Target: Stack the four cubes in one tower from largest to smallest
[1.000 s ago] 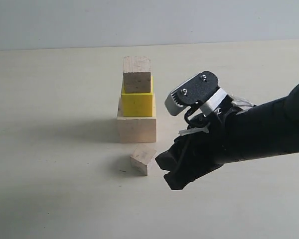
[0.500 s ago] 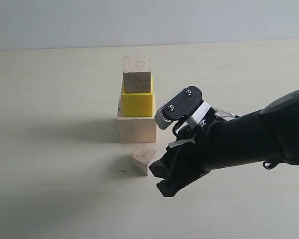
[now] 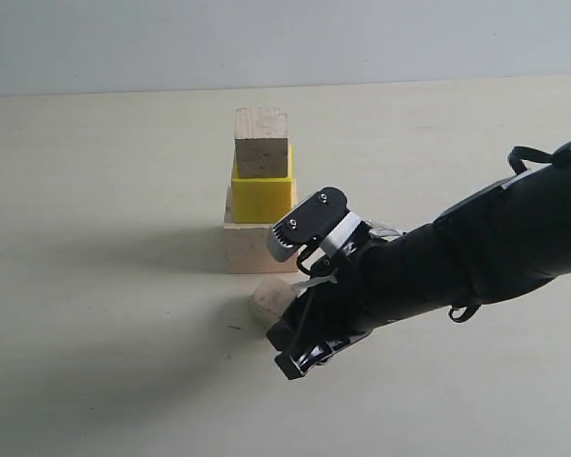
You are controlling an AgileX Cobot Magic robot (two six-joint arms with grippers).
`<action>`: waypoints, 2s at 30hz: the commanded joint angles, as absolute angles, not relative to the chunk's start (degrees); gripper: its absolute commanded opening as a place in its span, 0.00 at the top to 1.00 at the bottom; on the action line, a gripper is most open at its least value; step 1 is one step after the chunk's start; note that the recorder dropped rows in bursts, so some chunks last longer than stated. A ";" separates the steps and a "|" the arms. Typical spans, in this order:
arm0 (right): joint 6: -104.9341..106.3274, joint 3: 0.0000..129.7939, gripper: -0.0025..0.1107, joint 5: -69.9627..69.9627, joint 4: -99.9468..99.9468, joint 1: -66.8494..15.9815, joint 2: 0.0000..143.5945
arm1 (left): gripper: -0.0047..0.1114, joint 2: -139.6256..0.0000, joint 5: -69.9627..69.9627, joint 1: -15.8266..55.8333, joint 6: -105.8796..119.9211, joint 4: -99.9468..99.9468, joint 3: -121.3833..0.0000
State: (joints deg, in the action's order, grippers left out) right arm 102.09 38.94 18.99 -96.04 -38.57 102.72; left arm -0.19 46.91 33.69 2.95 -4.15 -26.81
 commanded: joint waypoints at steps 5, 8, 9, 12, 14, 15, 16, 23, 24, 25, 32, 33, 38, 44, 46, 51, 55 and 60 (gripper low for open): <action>102.81 41.44 0.51 19.35 -97.47 -38.67 102.85 | 0.96 0.00 46.30 34.03 2.78 -4.55 -26.58; 102.43 41.72 0.51 19.35 -97.47 -38.67 103.06 | 0.96 0.00 46.30 34.03 2.78 -4.55 -26.58; 102.43 41.72 0.51 19.35 -97.47 -38.67 103.45 | 0.96 0.00 46.30 34.03 2.78 -4.55 -26.58; 102.43 41.72 0.51 19.35 -97.47 -38.67 104.81 | 0.96 0.00 46.30 34.03 2.78 -4.55 -26.58; 102.43 41.72 0.51 19.35 -97.47 -38.67 106.11 | 0.96 0.00 46.30 34.03 2.78 -4.55 -26.58; 102.43 41.72 0.51 19.35 -97.47 -38.67 106.25 | 0.96 0.00 46.30 34.03 2.78 -4.55 -26.58; 102.43 41.72 0.51 19.35 -97.47 -38.67 106.39 | 0.96 0.00 46.30 34.03 2.78 -4.55 -26.58; 102.43 41.72 0.51 15.54 -96.99 -38.67 106.38 | 0.96 0.00 46.30 34.03 2.89 -4.55 -26.58; 102.43 41.72 0.51 16.16 -96.82 -38.67 106.38 | 0.96 0.00 46.30 34.03 2.89 -4.55 -26.58; 102.43 41.72 0.51 16.43 -96.82 -38.67 106.38 | 0.96 0.00 46.30 34.03 2.89 -4.55 -26.58; 103.47 41.72 0.51 17.13 -96.82 -38.67 106.38 | 0.96 0.00 46.30 34.03 2.89 -4.55 -26.58; 103.47 41.72 0.51 17.13 -96.82 -38.67 106.38 | 0.96 0.00 46.30 34.03 2.89 -4.55 -26.58; 104.09 41.72 0.45 17.11 -96.82 -38.67 106.38 | 0.96 0.00 46.30 34.03 2.89 -4.55 -26.58; 105.50 41.72 0.40 17.55 -96.72 -38.67 106.38 | 0.96 0.00 46.30 34.03 2.89 -4.55 -26.58; 105.50 41.72 0.40 17.68 -96.74 -38.67 106.38 | 0.96 0.00 46.30 34.03 2.89 -4.55 -26.58; 105.59 41.72 0.40 17.98 -96.74 -38.67 106.38 | 0.96 0.00 46.30 34.03 2.89 -4.55 -26.58; 105.75 41.72 0.41 22.30 -96.74 -38.67 106.38 | 0.96 0.00 46.30 34.03 2.89 -4.55 -26.58; 106.64 41.72 0.42 26.22 -96.74 -38.67 106.38 | 0.96 0.00 46.30 34.03 2.89 -4.55 -26.58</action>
